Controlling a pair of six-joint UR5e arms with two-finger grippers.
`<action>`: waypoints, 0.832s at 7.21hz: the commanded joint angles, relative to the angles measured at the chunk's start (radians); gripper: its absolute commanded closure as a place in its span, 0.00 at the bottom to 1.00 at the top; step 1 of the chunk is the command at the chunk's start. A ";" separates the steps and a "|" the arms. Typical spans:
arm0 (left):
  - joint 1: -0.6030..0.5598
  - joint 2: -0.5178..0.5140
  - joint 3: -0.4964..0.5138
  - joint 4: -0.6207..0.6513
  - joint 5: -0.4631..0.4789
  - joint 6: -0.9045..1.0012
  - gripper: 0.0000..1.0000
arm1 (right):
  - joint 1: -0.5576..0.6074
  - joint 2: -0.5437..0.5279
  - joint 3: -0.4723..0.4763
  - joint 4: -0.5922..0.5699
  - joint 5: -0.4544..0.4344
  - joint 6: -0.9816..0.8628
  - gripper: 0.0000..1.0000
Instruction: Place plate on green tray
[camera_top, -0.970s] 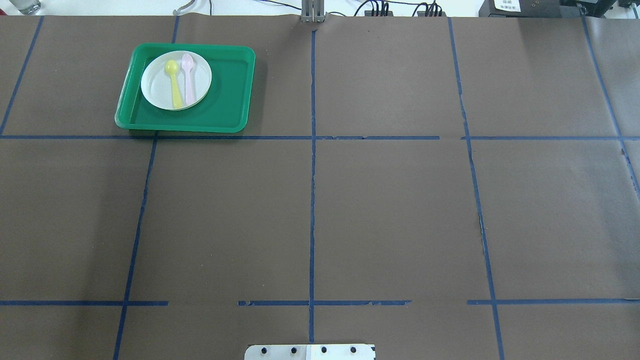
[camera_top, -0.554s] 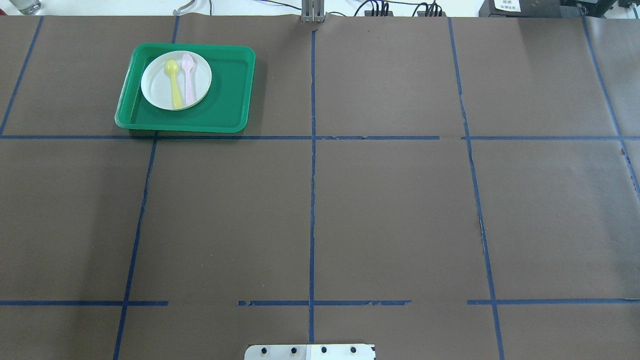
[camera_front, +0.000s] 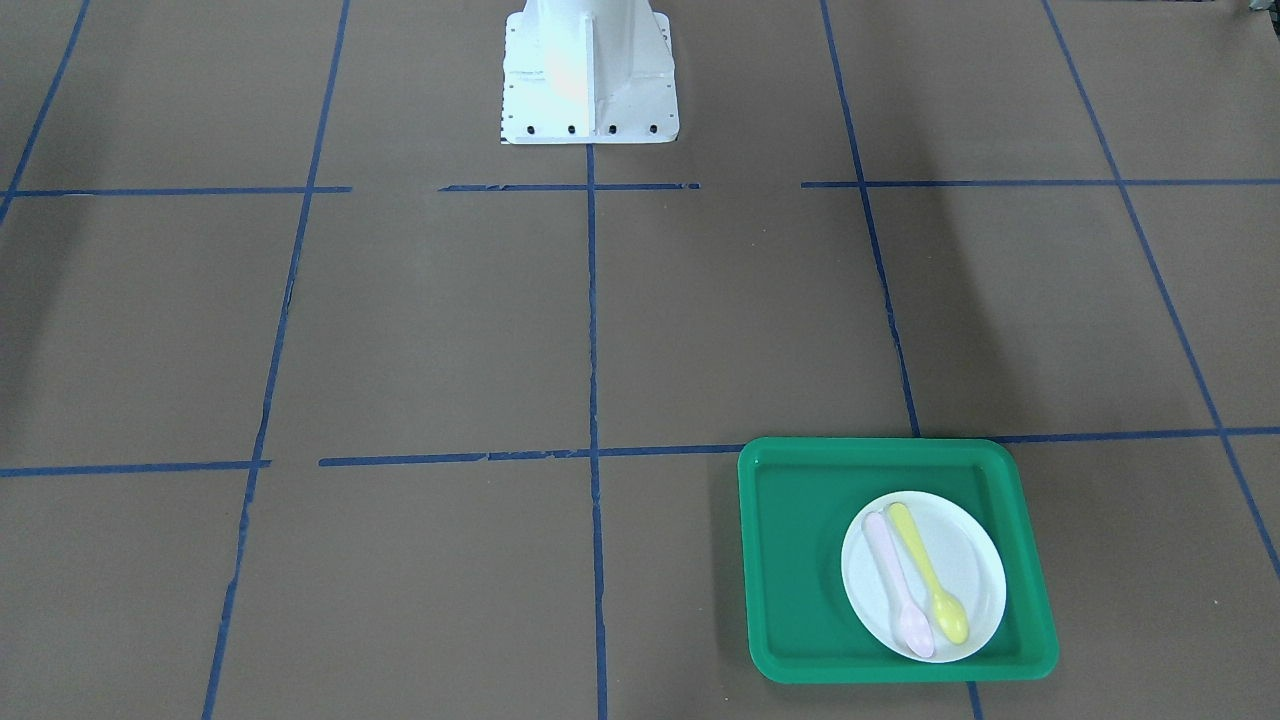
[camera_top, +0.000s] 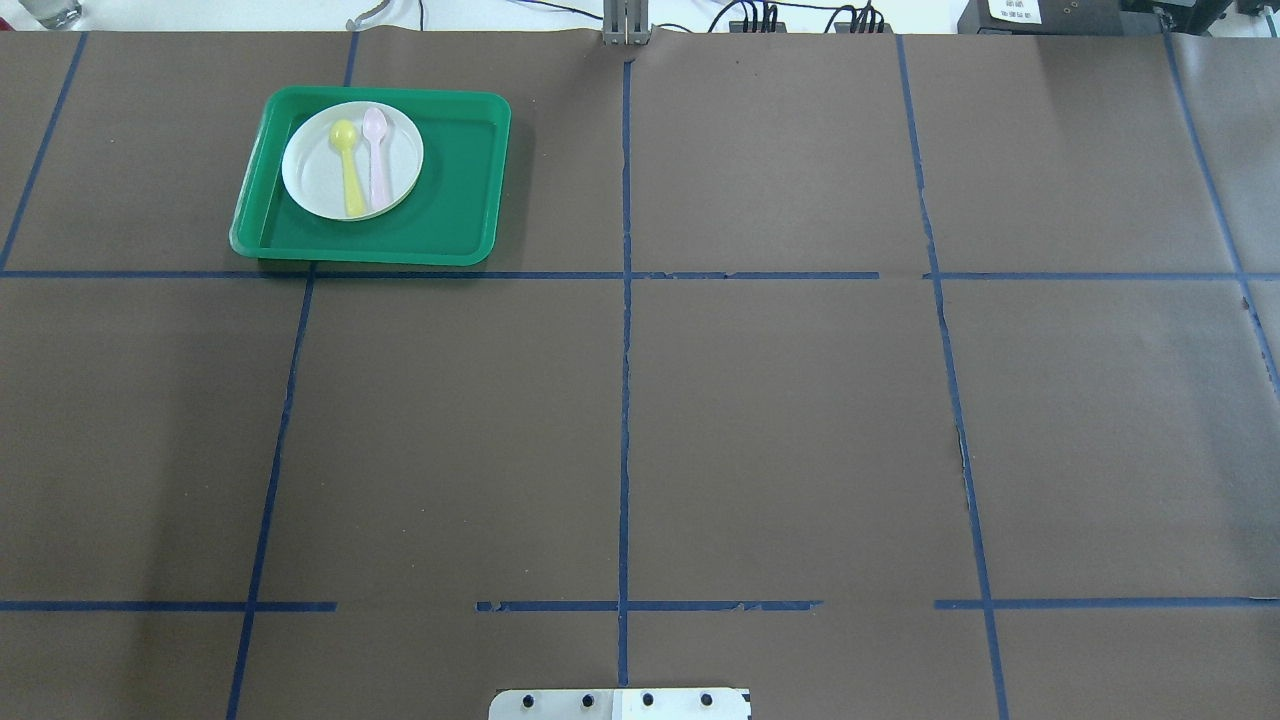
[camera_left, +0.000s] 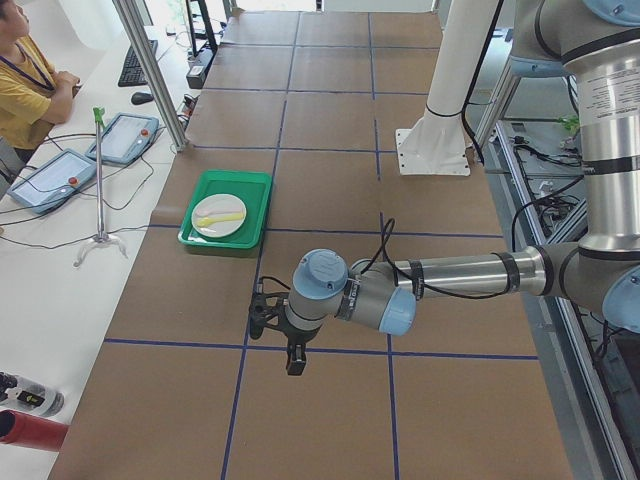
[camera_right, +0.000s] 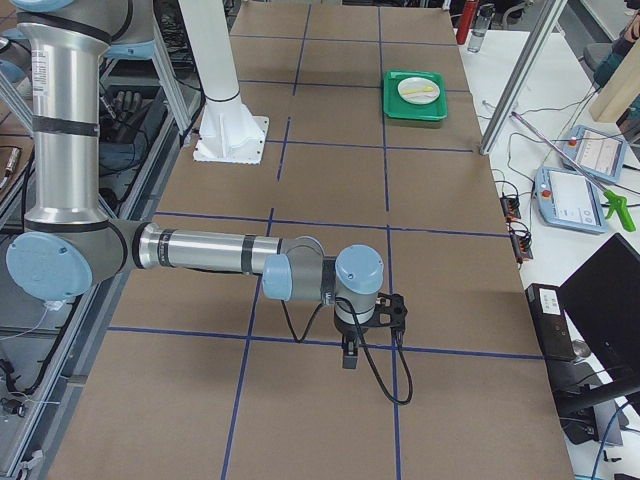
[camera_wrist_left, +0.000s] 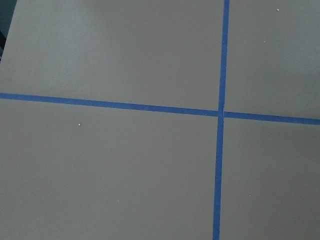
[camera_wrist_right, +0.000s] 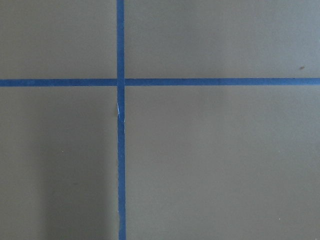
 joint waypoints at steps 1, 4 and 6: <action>0.002 -0.005 0.034 0.001 -0.044 0.033 0.00 | 0.000 0.000 0.000 0.000 -0.001 0.000 0.00; 0.038 -0.036 0.031 0.082 -0.197 0.033 0.00 | 0.000 0.000 0.000 0.000 0.001 0.000 0.00; 0.086 -0.099 0.011 0.220 -0.193 0.036 0.00 | 0.000 0.000 0.000 0.000 -0.001 0.000 0.00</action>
